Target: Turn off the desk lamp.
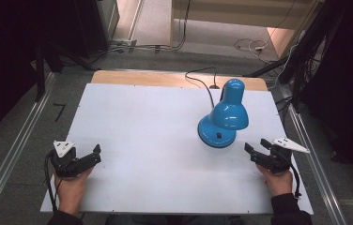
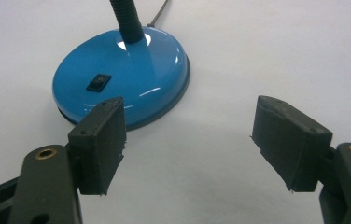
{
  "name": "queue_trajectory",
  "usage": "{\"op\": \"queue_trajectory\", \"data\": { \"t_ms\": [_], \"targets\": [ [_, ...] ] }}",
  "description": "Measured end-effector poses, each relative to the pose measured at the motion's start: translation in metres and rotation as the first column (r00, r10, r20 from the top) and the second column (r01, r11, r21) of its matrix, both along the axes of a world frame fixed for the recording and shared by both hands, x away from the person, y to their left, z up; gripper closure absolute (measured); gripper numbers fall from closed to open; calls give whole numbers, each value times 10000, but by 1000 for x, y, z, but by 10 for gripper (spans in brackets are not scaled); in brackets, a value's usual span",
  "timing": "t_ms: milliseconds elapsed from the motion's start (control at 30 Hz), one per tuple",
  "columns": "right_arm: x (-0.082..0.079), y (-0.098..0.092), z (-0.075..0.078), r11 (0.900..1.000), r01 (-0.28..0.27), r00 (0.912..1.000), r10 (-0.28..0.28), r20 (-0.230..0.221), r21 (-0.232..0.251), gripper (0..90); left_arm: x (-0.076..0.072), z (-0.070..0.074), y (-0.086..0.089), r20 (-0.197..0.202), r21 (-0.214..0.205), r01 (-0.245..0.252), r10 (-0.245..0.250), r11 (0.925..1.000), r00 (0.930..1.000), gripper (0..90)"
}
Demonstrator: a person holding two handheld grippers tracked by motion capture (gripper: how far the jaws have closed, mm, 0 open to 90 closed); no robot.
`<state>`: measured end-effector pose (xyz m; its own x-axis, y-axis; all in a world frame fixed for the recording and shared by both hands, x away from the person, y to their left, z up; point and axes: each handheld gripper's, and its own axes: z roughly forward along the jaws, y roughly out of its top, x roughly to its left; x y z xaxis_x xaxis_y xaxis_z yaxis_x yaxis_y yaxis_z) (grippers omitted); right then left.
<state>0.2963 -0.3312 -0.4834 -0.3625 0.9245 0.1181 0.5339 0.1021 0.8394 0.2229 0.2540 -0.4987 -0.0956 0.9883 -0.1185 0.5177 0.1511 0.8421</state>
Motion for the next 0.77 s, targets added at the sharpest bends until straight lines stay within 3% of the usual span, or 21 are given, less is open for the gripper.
{"op": "queue_trajectory", "data": {
  "t_ms": [500, 667, 767],
  "targets": [
    [-16, -25, -10, 9985, 235, 9981, -263, -559, -495, 195, 0, 0, 0, -50, 15, -28, 28, 10000, 10000, 54],
    [-14, -31, -23, 9866, 595, 9923, -751, -990, -1517, 153, 1, -1, -2, -86, 67, -12, 12, 10000, 10000, 54],
    [-7, -28, -27, 9780, 737, 9794, -1079, -1709, -1950, 97, 1, 0, -3, -77, 116, 14, -13, 9999, 10000, 54]
  ]
}}
